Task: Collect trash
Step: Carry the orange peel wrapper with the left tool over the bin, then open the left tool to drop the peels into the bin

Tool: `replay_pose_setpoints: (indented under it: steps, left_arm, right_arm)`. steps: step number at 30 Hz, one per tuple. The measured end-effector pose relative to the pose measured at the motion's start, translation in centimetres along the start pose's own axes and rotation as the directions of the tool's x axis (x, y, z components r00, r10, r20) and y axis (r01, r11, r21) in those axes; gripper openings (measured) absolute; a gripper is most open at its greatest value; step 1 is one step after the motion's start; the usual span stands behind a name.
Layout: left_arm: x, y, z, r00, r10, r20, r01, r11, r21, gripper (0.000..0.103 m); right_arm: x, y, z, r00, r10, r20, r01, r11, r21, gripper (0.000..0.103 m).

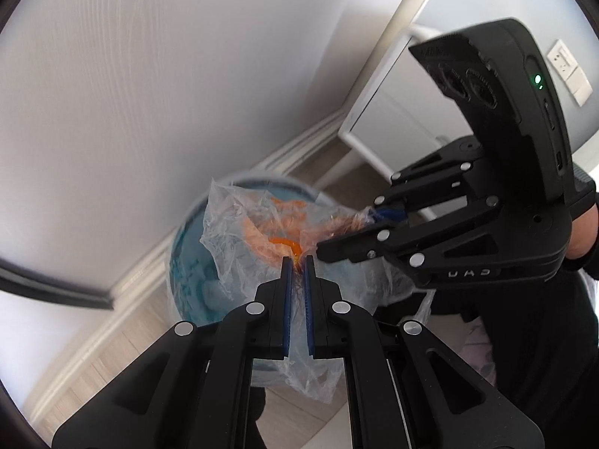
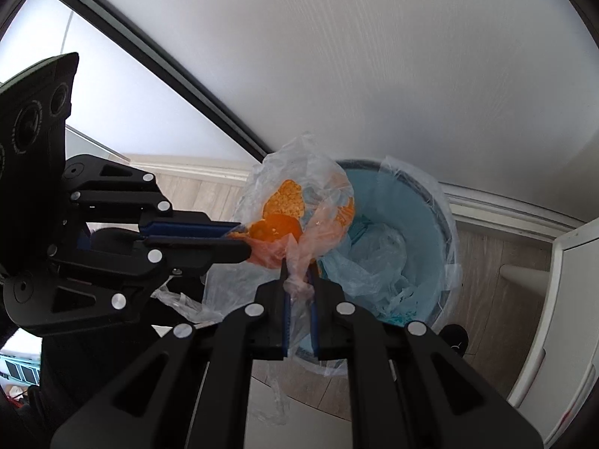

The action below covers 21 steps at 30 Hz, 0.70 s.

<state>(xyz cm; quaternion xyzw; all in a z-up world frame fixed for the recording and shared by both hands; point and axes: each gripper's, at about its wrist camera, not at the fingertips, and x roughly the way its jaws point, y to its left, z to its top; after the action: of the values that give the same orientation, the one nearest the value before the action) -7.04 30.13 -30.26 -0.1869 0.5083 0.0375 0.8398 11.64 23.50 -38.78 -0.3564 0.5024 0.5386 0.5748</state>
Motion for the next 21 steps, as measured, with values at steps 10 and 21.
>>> replay_pose_setpoints:
  steps: [10,21]
  left_arm:
    - [5.8,3.0,-1.0,0.995,-0.046,-0.087,0.040,0.997,-0.070,0.005]
    - [11.2,4.9,-2.8,0.982,-0.037,-0.184,0.018,0.995,-0.101,0.011]
  right_arm:
    - [7.3,-2.1,-0.3,0.995,0.025,-0.096,-0.020,0.998,0.053,0.010]
    - [10.1,-0.8,-1.5,0.989,-0.033,-0.144,0.015,0.991,-0.129,0.012]
